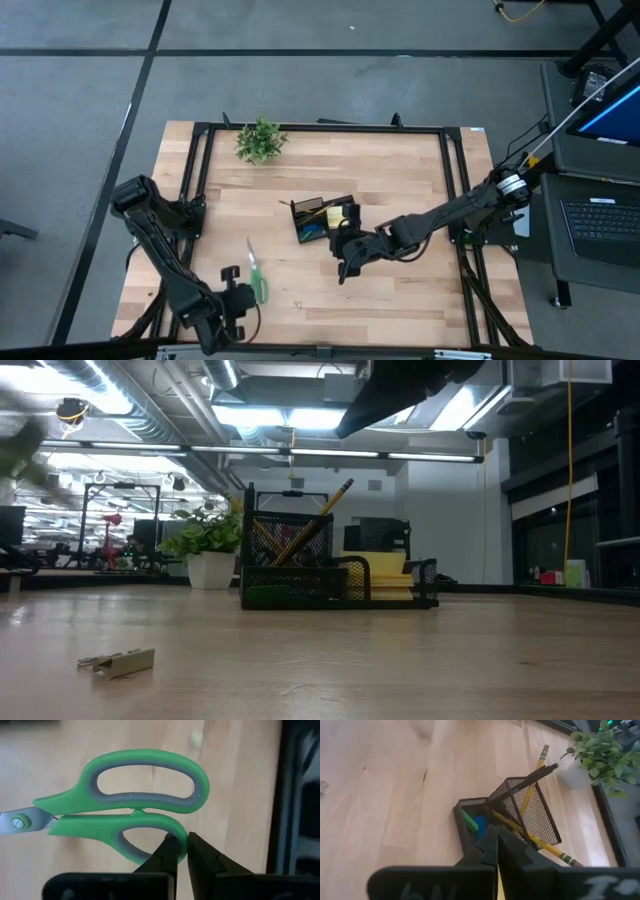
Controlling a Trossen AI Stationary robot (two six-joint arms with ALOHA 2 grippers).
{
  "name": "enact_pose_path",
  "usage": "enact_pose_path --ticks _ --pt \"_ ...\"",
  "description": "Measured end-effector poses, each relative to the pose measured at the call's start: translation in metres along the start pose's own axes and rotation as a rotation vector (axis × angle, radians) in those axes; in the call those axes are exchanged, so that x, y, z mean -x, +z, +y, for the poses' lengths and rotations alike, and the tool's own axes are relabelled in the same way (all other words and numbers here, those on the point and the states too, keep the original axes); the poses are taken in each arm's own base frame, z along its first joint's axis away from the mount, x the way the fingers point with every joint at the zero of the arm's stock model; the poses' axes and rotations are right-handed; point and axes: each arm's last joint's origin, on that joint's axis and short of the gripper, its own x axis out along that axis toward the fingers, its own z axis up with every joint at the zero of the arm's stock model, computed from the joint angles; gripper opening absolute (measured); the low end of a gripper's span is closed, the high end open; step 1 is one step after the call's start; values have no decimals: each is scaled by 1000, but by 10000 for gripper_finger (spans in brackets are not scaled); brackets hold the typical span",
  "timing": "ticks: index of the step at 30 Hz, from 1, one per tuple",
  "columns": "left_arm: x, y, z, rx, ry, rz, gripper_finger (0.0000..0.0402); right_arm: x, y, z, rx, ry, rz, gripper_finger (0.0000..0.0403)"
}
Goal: Pick and place office supplies into organizer
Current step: Put the green scissors into the black desk organizer
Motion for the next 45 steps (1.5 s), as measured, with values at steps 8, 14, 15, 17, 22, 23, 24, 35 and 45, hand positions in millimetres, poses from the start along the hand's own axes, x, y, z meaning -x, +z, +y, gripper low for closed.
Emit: enact_pose_path --ticks 8,14,15,17,22,23,24,35,45 --pt "36 26 6 -34 -31 -331 15 9 -9 9 54 -121 55 4" --pt "66 50 5 -10 -44 -623 15 17 -15 19 69 -130 89 4" --pt "69 53 4 0 -46 -655 15 18 -17 20 73 -143 94 4" --pt "73 59 3 35 -51 -707 15 22 -19 23 76 -172 99 4" --pt "68 67 0 118 -82 -763 15 29 -22 30 81 -201 98 4" --pt "63 68 0 126 -82 -770 15 30 -22 32 83 -198 96 4" --pt "59 68 0 133 -83 -778 15 31 -22 33 83 -194 93 4" --pt "29 96 15 250 -3 -990 14 41 -24 46 98 -188 65 4" --pt "21 115 53 315 -152 -1235 14 43 -26 48 93 -197 70 4"
